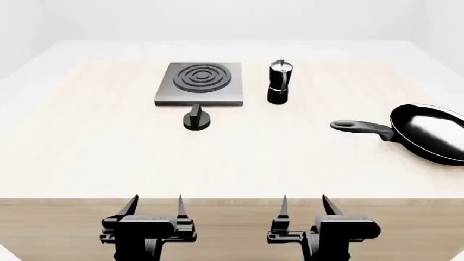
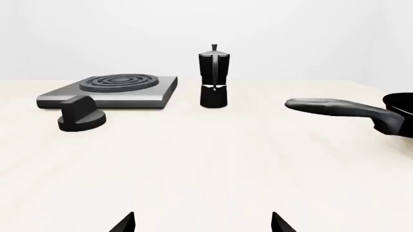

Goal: Put the frying pan on the stove.

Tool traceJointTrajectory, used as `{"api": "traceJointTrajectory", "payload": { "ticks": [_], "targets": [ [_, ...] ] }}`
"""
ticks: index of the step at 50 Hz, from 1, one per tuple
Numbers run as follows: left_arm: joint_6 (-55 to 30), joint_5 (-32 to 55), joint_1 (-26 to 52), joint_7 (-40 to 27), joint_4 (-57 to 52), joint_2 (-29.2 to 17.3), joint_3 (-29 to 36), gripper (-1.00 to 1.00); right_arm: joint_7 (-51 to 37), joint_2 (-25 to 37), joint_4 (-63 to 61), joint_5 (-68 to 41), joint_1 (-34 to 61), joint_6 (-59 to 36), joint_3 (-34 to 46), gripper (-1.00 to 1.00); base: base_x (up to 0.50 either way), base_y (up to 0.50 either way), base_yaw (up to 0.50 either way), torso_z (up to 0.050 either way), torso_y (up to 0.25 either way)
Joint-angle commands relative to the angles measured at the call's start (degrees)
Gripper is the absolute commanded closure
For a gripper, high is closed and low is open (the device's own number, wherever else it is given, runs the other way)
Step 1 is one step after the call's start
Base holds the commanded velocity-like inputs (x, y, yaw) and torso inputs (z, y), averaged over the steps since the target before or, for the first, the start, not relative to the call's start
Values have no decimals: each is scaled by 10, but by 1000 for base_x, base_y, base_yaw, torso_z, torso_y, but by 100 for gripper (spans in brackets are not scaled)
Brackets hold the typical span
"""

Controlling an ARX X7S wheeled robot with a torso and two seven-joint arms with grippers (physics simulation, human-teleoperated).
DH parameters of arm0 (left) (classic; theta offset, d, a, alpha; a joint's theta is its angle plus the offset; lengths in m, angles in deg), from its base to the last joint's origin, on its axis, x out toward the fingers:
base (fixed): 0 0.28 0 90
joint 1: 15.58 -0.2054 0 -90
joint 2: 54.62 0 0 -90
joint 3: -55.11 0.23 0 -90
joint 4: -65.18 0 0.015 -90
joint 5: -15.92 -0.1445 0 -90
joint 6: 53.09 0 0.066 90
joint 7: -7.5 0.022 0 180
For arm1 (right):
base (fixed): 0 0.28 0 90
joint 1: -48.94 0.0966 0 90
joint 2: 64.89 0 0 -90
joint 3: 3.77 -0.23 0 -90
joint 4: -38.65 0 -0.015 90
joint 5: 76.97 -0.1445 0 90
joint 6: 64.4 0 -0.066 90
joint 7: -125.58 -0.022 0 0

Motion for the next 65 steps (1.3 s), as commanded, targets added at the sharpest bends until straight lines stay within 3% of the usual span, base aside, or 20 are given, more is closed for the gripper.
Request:
{"api": "traceJointTrajectory", "payload": {
  "ticks": [1, 6, 22, 65],
  "targets": [
    [-5, 0, -2, -1, -29, -14, 19, -100, -10, 13, -46, 4, -6, -29, 17, -100, 0, 0, 0, 0, 0],
    [-60, 12, -7, -8, -108, -22, 35, -100, -18, 22, -149, -16, -15, -94, 22, -100, 0, 0, 0, 0, 0],
    [-163, 20, 5, -20, -248, -51, 52, -100, -22, 52, -314, -40, -4, -210, 44, -100, 30, 0, 0, 0, 0],
    [-160, 53, 6, -49, -257, -77, 64, -100, -49, 74, -289, -84, 16, -195, 52, -100, 246, 0, 0, 0, 0]
  ]
}}
